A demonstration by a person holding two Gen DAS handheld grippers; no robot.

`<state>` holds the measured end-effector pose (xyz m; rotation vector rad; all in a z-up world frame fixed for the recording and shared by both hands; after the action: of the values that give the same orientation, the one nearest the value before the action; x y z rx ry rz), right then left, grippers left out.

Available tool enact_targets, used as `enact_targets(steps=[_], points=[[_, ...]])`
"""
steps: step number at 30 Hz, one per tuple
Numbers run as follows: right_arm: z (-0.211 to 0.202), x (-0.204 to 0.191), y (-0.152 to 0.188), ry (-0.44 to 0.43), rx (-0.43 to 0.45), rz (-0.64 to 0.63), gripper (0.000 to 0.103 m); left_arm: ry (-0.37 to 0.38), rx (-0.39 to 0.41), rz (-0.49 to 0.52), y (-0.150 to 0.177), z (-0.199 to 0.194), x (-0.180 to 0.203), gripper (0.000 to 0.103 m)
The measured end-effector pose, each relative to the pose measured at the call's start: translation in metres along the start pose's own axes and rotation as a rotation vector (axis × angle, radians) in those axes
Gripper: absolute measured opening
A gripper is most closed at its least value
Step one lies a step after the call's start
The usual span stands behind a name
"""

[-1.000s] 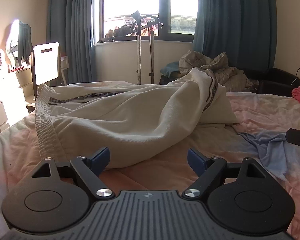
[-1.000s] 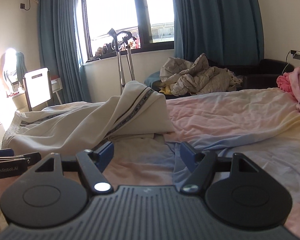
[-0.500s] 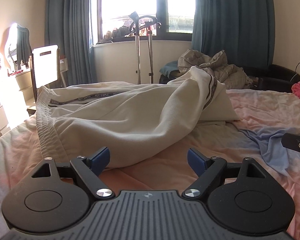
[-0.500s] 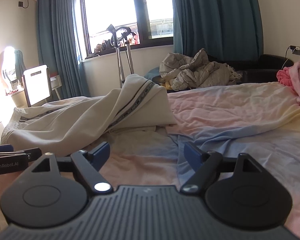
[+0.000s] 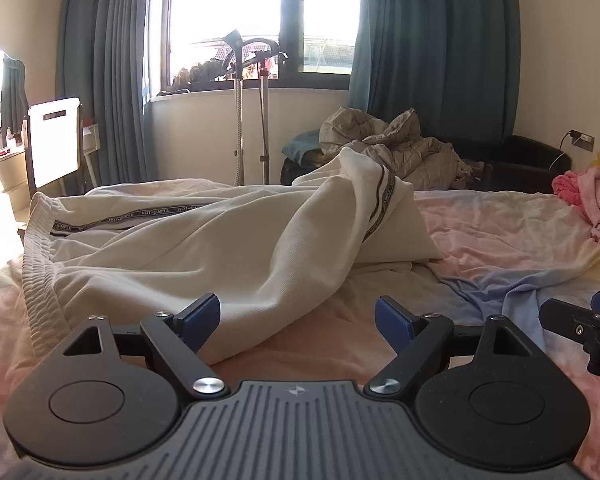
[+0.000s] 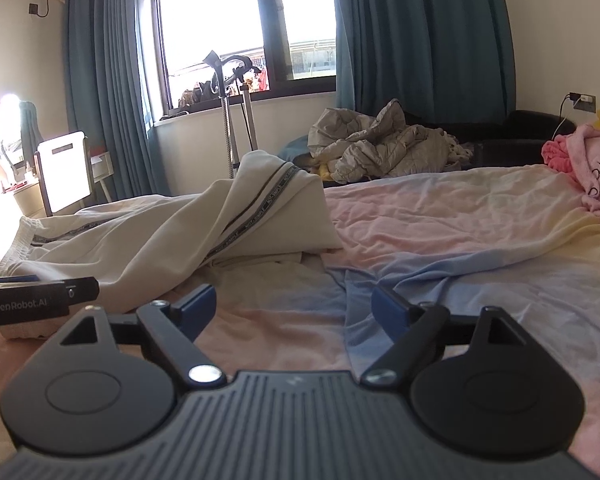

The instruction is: Fold clothes

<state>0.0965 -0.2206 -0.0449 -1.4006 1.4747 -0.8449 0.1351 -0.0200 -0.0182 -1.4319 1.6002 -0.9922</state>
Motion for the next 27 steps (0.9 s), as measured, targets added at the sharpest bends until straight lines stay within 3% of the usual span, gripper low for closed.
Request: enact_targets(steps=[8,15,18,19,20,22,27], points=[[-0.003,0.024,-0.017,0.063,0.047,0.053,0.086,0.005,-0.02,0.124,-0.029,0.11,0.045,0.084],[0.011,0.046,-0.02,0.068,0.03,0.09,0.087,-0.035,-0.06,0.111,-0.058,0.213,0.058,0.081],[0.022,0.053,-0.015,0.049,0.009,0.11,0.087,-0.034,-0.068,0.094,-0.071,0.247,0.062,0.068],[0.025,0.056,-0.013,0.051,0.006,0.113,0.087,-0.02,-0.084,0.088,-0.074,0.255,0.063,0.055],[0.029,0.059,-0.012,0.053,0.004,0.116,0.087,0.006,-0.11,0.081,-0.076,0.26,0.063,0.032],[0.036,0.065,-0.009,0.064,0.0,0.129,0.087,0.052,-0.139,0.043,-0.079,0.259,0.061,0.016],[0.048,0.077,-0.008,0.115,0.001,0.157,0.087,0.197,-0.109,0.088,-0.082,0.205,0.066,0.007]])
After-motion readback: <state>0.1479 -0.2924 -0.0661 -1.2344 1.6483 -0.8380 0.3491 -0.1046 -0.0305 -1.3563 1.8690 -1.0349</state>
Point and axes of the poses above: each gripper's, at about its wrist camera, not at the fingertips, and z roughly the way its jaws point, x to its right, y to its underside, the point moved 3 cm from there along z, roughly the way its jaws point, and after that the axes turned 1 degree about -y, right-handed, at the moved point
